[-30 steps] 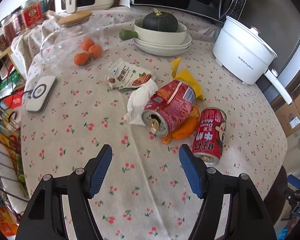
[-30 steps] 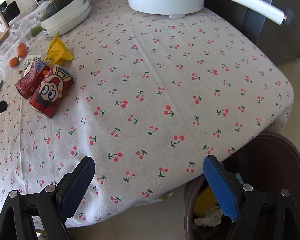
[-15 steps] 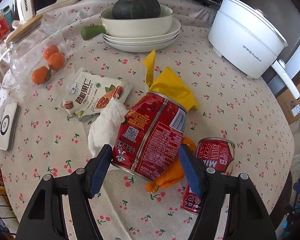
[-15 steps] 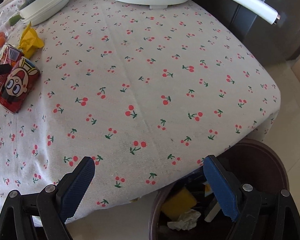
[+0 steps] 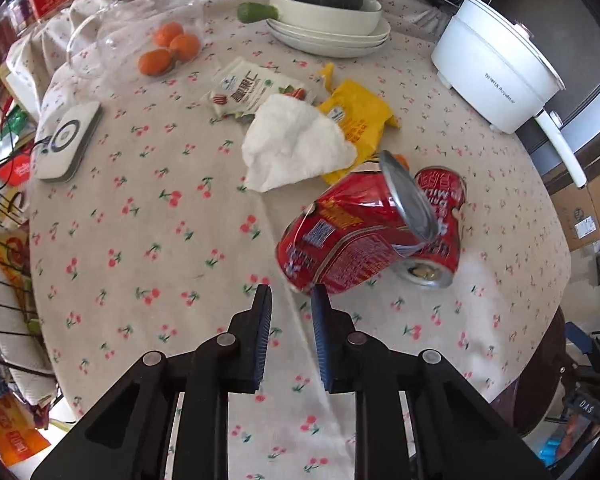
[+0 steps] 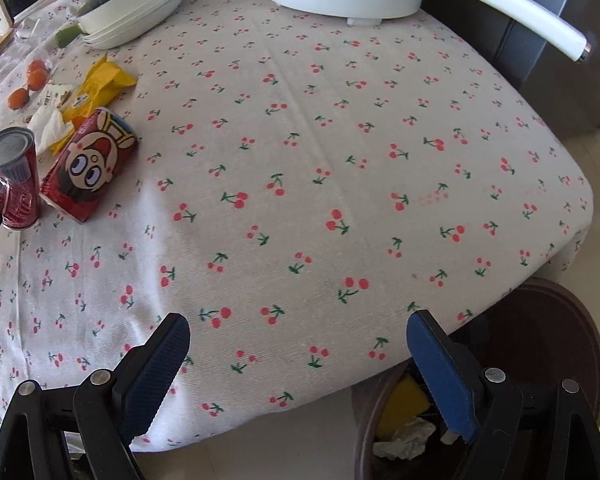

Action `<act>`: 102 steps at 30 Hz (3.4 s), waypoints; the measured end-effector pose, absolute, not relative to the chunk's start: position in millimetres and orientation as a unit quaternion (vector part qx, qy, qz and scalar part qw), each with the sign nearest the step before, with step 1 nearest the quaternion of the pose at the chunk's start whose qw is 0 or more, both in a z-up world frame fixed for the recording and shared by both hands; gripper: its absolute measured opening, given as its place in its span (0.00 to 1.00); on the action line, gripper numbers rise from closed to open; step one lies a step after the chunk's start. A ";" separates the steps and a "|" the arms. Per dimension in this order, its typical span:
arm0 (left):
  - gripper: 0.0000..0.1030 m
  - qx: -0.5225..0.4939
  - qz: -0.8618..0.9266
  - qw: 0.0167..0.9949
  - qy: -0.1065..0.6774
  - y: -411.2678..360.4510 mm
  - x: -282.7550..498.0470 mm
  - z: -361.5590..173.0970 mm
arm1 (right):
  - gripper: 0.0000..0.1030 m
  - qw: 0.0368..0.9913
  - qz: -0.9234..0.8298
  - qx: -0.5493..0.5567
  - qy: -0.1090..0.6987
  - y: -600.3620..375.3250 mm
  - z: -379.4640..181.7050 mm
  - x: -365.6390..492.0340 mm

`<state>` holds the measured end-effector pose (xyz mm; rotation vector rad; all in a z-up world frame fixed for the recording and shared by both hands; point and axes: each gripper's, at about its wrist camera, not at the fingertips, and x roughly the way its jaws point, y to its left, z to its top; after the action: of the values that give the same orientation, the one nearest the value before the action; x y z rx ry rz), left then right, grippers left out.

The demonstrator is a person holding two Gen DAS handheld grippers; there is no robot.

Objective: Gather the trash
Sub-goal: 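Move the left gripper to the crushed red can and grasp it, then grasp the red Drink Milk can with the right gripper while the left gripper holds the crushed can, then carry both cans over the bin and open both grippers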

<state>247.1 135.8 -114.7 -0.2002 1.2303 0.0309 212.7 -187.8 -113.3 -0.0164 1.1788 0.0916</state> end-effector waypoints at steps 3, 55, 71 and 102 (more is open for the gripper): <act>0.23 -0.092 0.009 0.825 0.557 145.0 233.7 -109.4 | 0.89 0.830 0.047 -0.005 0.556 -182.1 -114.0 208.6; 0.49 -0.104 -0.026 0.798 0.593 134.3 206.7 -133.1 | 0.89 0.829 0.054 0.039 0.555 -156.1 -119.7 210.0; 0.32 -0.122 -0.002 0.825 0.551 169.0 189.7 -102.3 | 0.74 0.830 0.104 0.050 0.546 -90.1 -123.0 267.5; 0.32 -0.112 -0.026 0.846 0.520 86.8 157.3 -67.6 | 0.54 0.857 0.124 0.003 0.501 -166.5 -67.7 171.7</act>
<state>157.3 86.8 -67.6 -0.2360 1.0968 -0.0555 171.7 -166.5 -67.7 0.0063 1.0528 0.2611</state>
